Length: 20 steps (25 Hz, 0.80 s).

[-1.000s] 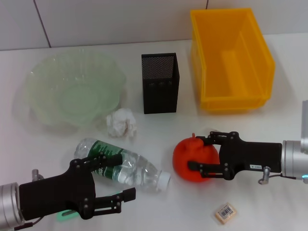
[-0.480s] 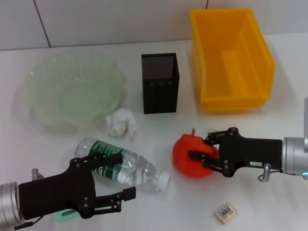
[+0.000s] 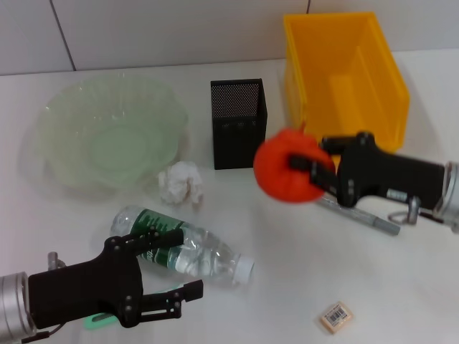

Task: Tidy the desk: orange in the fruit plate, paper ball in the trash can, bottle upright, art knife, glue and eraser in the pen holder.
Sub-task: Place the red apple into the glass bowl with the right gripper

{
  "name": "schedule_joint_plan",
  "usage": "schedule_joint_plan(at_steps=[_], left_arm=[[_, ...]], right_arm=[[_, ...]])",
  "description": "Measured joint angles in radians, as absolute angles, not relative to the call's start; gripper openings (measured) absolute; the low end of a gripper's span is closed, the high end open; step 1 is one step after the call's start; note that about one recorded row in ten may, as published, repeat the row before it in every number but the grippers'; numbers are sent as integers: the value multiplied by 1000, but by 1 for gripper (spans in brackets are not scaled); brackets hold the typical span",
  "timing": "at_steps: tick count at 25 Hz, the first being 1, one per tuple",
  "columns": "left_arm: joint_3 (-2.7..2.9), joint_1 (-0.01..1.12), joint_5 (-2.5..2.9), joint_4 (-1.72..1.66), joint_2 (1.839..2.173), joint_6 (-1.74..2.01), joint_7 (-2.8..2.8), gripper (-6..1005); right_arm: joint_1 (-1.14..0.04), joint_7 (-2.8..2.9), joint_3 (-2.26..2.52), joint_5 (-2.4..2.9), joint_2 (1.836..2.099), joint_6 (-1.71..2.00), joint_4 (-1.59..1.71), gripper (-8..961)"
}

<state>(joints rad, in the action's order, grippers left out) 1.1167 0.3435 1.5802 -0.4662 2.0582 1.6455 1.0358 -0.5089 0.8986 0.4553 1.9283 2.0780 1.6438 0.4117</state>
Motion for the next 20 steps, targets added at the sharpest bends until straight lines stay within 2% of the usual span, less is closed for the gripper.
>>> schedule_joint_plan(at_steps=[3, 4, 8, 13, 20], left_arm=[[1117, 343, 1580, -466, 2058, 1646, 1034, 857], [1117, 343, 1580, -466, 2058, 1645, 1034, 857], [1118, 342, 1580, -466, 2060, 1644, 1034, 857], [1119, 342, 1580, -466, 2060, 1643, 1034, 856], [1124, 351, 1580, -465, 2062, 1640, 1034, 856]], right_arm=[[-533, 897, 456, 1863, 2080, 1646, 409, 193], [-558, 896, 457, 1833, 2081, 1646, 404, 149], [-615, 896, 457, 1787, 2082, 1639, 393, 134], [-770, 934, 476, 1767, 2082, 1530, 352, 114], [-998, 951, 547, 1766, 2088, 1194, 251, 75]])
